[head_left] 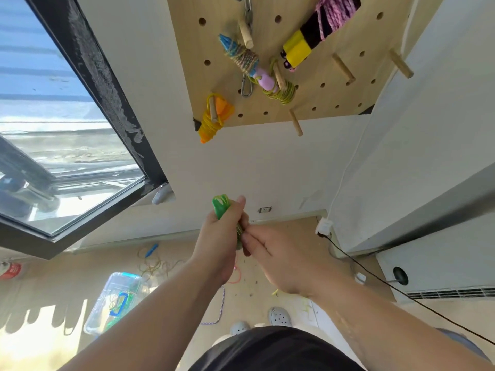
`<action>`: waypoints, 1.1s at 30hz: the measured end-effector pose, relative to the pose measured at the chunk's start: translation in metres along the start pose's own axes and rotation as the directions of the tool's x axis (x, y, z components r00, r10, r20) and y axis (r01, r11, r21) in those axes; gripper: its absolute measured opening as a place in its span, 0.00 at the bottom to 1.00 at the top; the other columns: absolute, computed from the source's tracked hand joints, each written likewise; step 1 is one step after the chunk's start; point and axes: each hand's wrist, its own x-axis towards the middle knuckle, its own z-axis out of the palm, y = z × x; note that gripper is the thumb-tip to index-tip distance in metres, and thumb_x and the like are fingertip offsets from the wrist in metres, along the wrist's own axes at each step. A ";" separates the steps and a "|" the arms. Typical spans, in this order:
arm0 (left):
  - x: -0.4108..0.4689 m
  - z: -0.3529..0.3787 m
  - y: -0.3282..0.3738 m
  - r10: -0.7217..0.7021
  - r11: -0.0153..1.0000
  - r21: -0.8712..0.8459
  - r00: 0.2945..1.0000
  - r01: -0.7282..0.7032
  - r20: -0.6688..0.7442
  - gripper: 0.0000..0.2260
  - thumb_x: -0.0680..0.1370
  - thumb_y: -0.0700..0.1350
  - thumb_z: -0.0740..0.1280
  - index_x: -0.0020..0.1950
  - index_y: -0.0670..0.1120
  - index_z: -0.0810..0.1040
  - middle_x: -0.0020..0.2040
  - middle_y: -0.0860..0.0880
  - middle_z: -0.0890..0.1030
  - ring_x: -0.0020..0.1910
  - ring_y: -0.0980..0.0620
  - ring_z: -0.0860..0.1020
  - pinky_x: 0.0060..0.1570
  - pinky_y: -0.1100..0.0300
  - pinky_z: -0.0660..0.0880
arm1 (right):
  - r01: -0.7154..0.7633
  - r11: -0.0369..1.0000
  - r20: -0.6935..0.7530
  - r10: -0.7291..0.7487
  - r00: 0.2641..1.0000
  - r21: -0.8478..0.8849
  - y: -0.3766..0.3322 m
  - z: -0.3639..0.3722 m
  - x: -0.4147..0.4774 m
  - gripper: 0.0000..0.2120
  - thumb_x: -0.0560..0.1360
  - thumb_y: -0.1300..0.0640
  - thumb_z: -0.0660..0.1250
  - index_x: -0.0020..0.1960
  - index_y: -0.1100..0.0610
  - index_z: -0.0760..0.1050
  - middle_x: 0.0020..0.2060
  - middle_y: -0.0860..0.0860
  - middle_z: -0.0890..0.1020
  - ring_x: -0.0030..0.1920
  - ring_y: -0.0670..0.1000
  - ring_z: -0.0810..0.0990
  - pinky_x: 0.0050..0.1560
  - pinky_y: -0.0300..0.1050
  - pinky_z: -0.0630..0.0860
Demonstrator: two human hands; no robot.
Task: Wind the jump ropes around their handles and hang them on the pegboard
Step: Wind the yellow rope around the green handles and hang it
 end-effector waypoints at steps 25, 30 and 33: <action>-0.020 0.102 -0.052 0.593 0.684 0.615 0.791 -0.393 -0.153 0.21 0.70 0.52 0.80 0.57 0.55 0.73 0.51 0.53 0.80 0.49 0.54 0.79 0.51 0.58 0.76 | -0.104 0.912 -0.073 0.145 0.987 0.397 0.083 -0.104 -0.060 0.09 0.85 0.52 0.60 0.56 0.45 0.79 0.29 0.47 0.74 0.29 0.43 0.70 0.32 0.37 0.66; -0.021 0.119 -0.060 0.384 -0.289 0.686 0.576 -0.667 0.722 0.21 0.73 0.63 0.67 0.57 0.50 0.80 0.44 0.54 0.82 0.44 0.49 0.79 0.47 0.54 0.75 | -0.122 0.961 0.081 0.105 0.991 0.247 0.124 -0.149 -0.080 0.09 0.84 0.45 0.60 0.58 0.40 0.78 0.31 0.47 0.77 0.35 0.49 0.73 0.39 0.51 0.67; -0.029 0.146 -0.066 0.247 -0.353 0.657 0.611 -0.666 0.752 0.20 0.69 0.64 0.66 0.54 0.52 0.73 0.37 0.55 0.78 0.36 0.50 0.78 0.38 0.59 0.70 | -0.106 0.970 0.146 0.075 0.986 0.219 0.140 -0.176 -0.095 0.09 0.84 0.47 0.60 0.59 0.41 0.78 0.31 0.46 0.77 0.34 0.46 0.74 0.39 0.49 0.68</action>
